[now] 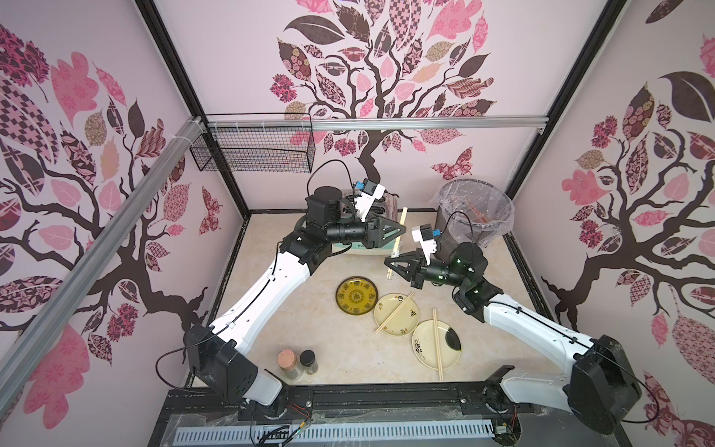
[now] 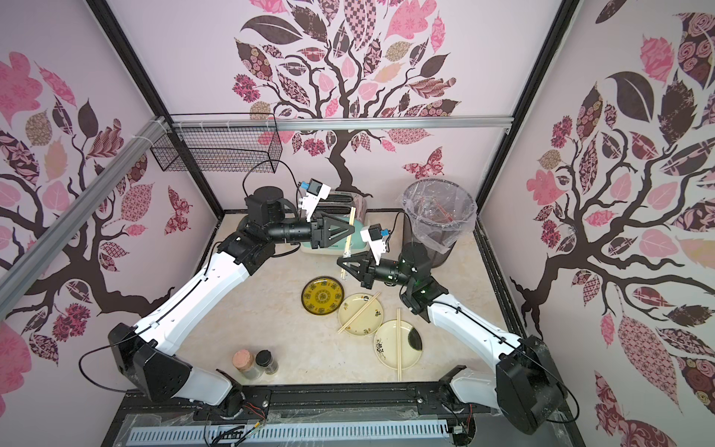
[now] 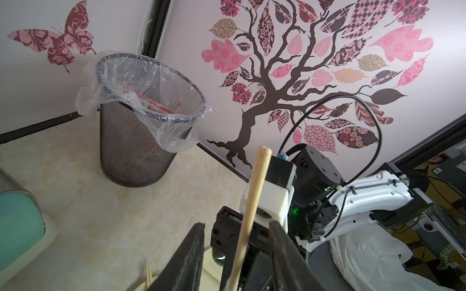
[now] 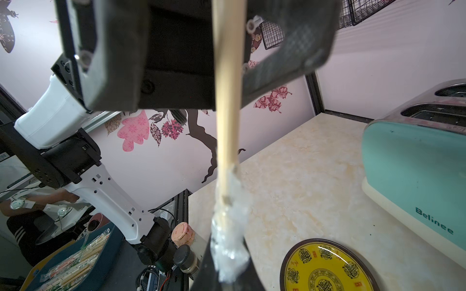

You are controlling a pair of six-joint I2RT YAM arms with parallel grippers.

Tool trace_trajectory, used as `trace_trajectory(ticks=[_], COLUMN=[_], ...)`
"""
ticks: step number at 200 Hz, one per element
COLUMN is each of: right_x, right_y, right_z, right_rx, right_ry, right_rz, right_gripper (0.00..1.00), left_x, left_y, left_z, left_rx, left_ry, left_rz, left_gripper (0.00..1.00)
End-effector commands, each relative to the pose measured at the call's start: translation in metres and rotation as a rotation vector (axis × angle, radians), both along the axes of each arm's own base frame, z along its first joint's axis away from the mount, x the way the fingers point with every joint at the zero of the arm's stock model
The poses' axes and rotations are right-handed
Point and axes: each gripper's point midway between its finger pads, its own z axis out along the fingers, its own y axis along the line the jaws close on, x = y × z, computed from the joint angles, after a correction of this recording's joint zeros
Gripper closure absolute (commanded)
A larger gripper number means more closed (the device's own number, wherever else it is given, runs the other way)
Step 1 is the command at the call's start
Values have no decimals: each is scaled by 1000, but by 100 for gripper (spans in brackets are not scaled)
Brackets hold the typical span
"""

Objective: Remove the packaging of disposable chopsticks
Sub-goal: Remove the packet bag from the disposable chopsticks.

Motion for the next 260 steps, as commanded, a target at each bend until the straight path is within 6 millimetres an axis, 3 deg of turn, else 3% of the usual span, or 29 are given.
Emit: trace_trajectory(ticks=[1,62,100,119,176,198,214,237,260], right_x=[-6,-8,-8,-8,-1,2,1,-3,-7], right_y=[0,-1,-2,-2,-4,-4,-2,0,-1], right_z=[10,15,13,11,5,-1,-5,-16,-26], right_rx=[12,16,13,11,2,-3,-6,-17,-22], right_ry=[-30,-44,-40,-38,-15,7,24,56,84], right_rz=[13,13,11,9,-35,-43,-29,-3,12], right_gripper=[100,100,100,100,100,79,72,73,83], left_x=[2,5,6,6,12,18,23,27,29], left_y=[0,-9,-11,-11,-2,6,10,14,15], left_z=[14,5,2,3,10,16,21,23,24], left_rx=[-20,-14,-11,-9,-10,-20,-31,-42,-45], left_ry=[-24,19,26,22,-44,-62,-65,-60,-59], left_rz=[-7,-47,-51,-49,32,80,101,116,120], left_gripper=[57,60,81,100,100,100,100,100,100])
